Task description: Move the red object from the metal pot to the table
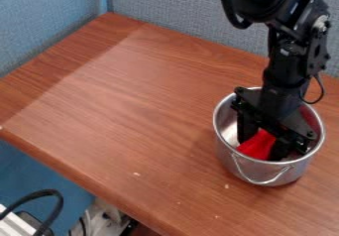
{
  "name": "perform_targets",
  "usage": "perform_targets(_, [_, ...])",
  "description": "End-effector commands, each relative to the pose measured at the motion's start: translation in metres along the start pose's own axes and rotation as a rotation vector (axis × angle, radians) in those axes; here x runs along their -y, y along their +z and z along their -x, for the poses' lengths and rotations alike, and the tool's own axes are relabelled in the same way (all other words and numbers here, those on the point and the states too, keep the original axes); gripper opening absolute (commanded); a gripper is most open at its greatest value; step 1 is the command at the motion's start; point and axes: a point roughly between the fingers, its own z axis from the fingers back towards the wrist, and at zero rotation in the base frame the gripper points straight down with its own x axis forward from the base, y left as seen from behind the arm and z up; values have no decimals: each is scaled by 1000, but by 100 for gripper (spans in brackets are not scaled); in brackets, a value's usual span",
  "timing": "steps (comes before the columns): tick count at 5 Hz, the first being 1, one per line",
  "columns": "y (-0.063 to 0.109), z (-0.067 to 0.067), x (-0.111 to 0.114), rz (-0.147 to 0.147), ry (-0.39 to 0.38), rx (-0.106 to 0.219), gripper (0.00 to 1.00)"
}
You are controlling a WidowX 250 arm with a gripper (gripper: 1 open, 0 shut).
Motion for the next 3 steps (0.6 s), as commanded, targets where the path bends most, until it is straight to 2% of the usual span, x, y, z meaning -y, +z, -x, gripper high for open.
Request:
perform_targets(1, [2, -1, 1, 3, -2, 13, 0])
perform_targets(3, [0, -1, 0, 7, 4, 11, 0])
